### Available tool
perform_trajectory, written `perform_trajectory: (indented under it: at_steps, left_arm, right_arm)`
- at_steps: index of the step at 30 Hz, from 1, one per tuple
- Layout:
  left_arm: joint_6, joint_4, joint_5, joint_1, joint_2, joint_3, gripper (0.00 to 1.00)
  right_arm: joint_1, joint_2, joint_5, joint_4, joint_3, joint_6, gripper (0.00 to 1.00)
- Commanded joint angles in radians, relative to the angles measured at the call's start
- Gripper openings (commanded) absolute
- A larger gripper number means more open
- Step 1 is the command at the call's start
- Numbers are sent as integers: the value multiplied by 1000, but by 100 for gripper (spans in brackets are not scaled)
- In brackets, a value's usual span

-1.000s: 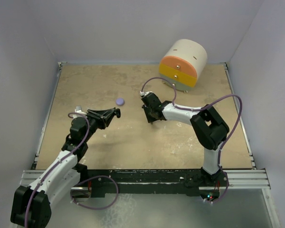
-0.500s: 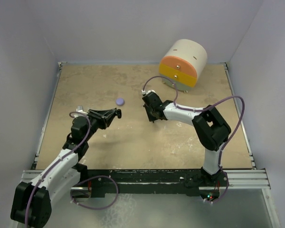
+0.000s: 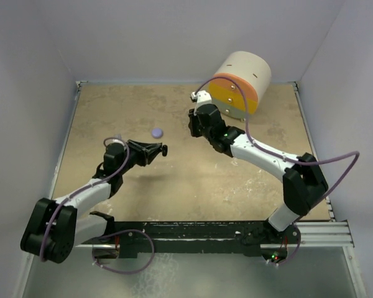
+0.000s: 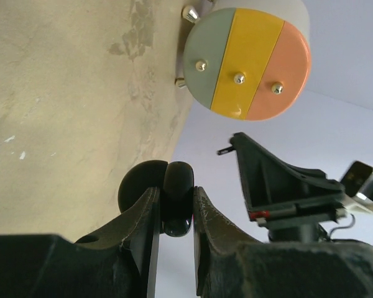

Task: Insert the wireless bluetooth earbuds into the charging case
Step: Pick up the earbud from the center of the board, then place the earbud in the charging case.

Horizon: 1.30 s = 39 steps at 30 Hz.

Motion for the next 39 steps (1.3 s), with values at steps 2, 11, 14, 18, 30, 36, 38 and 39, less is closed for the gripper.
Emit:
perform_trajectory:
  at_steps: [2,11,14,18,30,36,38,39]
  left_arm:
    - [-29,190,45,-50,117,128,0]
    - [-206,521,56,-148,387,191,0]
    - [-200,522,44,-164,404,203,0]
    - [-214,534,39,-171,414,213,0]
    - [-263,582,53,-194,466,268,0]
    - [-264,588,61,-206,470,287,0]
    - [-265,590,65,-207,468,285,0]
    - [-264,591,67,-208,468,284,0]
  right_arm:
    - [-3,-111,9,176,-37,-52,0]
    - [14,-217,-50,300,-117,-107,0]
    - [17,-249,-64,337,-153,-117,0]
    - [20,-282,-97,381,-199,-143,0]
    - [35,-346,-160,486,-296,-207,0]
    - [35,-384,-169,544,-351,-245,0]
    - [34,-396,-172,555,-361,-256,0]
    - [34,-397,-171,558,-365,-260,0]
